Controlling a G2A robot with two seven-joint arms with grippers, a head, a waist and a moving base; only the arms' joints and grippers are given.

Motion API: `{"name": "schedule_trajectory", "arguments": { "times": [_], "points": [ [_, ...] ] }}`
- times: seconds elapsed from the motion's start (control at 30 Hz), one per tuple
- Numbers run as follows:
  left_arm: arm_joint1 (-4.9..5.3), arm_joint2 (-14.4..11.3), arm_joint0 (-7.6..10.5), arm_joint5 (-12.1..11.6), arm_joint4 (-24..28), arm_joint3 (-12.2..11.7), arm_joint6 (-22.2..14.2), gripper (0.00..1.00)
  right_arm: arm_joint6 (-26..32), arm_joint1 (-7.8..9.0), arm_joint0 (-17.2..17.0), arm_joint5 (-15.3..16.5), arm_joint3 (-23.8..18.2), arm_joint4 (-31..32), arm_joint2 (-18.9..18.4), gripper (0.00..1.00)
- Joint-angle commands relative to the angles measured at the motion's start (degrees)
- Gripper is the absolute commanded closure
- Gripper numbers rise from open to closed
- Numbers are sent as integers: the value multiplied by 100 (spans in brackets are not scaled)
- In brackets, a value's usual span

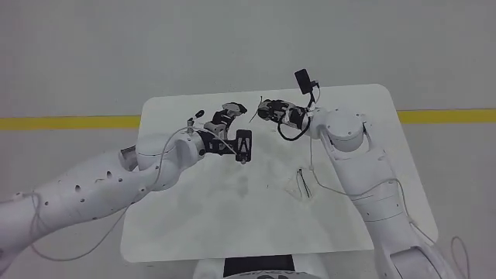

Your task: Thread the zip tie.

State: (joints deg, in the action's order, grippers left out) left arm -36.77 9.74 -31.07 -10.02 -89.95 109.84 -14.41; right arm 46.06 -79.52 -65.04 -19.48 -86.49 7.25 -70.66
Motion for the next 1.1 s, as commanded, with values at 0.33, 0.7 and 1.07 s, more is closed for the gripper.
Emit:
{"name": "schedule_trajectory", "arguments": {
  "times": [0.33, 0.7, 1.07],
  "points": [
    [-52, 0, 94, -67, 0, -49, 8, 0, -124, -5, -59, 46, -68, -62, 31, 100],
    [-95, 0, 158, -220, 0, -71, -84, 58, -288, 32, -126, 0, -268, -270, 90, 100],
    [-124, 0, 180, -285, 0, -44, -209, 78, -244, 85, -91, 0, -253, -336, 125, 100]
  ]
}}
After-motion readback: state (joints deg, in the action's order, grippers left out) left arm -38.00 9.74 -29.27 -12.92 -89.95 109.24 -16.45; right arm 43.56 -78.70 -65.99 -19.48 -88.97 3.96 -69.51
